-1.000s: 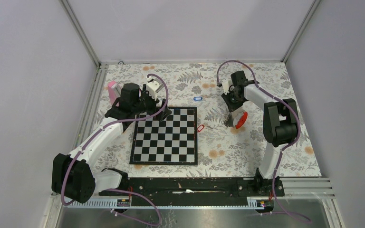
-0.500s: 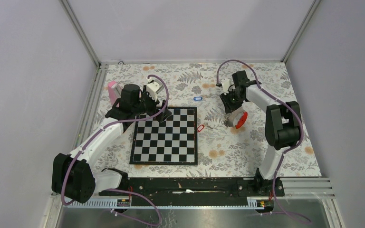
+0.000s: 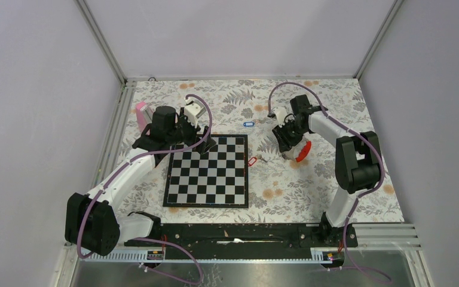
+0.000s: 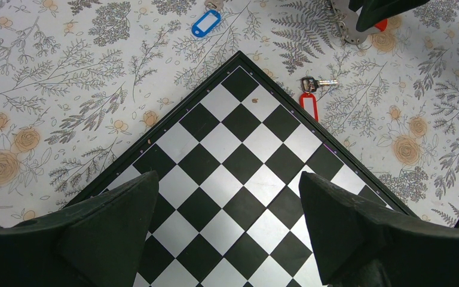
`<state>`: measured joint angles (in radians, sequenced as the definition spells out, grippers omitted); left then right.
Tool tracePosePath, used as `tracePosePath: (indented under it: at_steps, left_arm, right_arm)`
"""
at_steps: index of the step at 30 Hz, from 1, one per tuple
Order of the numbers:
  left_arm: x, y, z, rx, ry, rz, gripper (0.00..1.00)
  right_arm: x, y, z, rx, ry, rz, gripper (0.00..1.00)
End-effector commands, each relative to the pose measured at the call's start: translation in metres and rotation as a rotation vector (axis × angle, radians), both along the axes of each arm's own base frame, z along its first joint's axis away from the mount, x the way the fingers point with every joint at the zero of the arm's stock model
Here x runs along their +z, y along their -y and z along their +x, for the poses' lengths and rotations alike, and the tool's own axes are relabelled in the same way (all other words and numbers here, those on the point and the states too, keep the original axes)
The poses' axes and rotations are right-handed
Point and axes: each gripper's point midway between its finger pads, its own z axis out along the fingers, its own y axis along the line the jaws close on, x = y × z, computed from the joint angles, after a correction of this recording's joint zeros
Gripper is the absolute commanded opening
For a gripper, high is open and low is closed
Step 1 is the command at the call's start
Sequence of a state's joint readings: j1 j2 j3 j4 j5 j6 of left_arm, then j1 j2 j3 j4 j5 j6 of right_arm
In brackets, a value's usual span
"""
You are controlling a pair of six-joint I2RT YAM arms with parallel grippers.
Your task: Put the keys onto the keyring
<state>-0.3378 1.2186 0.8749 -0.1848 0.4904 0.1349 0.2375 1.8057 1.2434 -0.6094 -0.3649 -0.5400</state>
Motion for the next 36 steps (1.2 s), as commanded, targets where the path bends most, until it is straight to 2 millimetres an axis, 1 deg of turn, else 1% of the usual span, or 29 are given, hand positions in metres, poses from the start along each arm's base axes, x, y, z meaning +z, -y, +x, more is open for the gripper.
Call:
tracePosePath:
  at_steps: [1, 9, 13, 18, 25, 29, 36]
  left_arm:
    - [0.017, 0.004, 0.004, -0.028, 0.073, -0.026, 0.99]
    - [0.014, 0.004, 0.004, -0.028, 0.068, -0.023, 0.99]
    - [0.013, 0.004, 0.004, -0.029, 0.065, -0.021, 0.99]
    - [0.012, 0.004, 0.005, -0.027, 0.062, -0.019, 0.99]
    - [0.011, 0.004, 0.005, -0.027, 0.064, -0.015, 0.99]
    - [0.010, 0.004, 0.005, -0.027, 0.062, -0.012, 0.99]
    - [0.009, 0.004, 0.005, -0.027, 0.063, -0.011, 0.99]
  right_arm:
    - [-0.002, -0.009, -0.005, 0.069, -0.012, 0.019, 0.48]
    - [-0.011, -0.015, -0.006, 0.135, -0.034, 0.001, 0.50]
    - [-0.010, -0.016, -0.003, 0.164, -0.023, -0.002, 0.52]
    - [-0.010, -0.016, 0.000, 0.187, -0.014, -0.006, 0.52]
    - [-0.017, -0.017, -0.009, 0.218, -0.045, 0.006, 0.41]
    - [-0.021, -0.016, -0.011, 0.226, -0.053, 0.004, 0.40]
    - [-0.021, -0.017, -0.013, 0.245, -0.064, 0.011, 0.36]
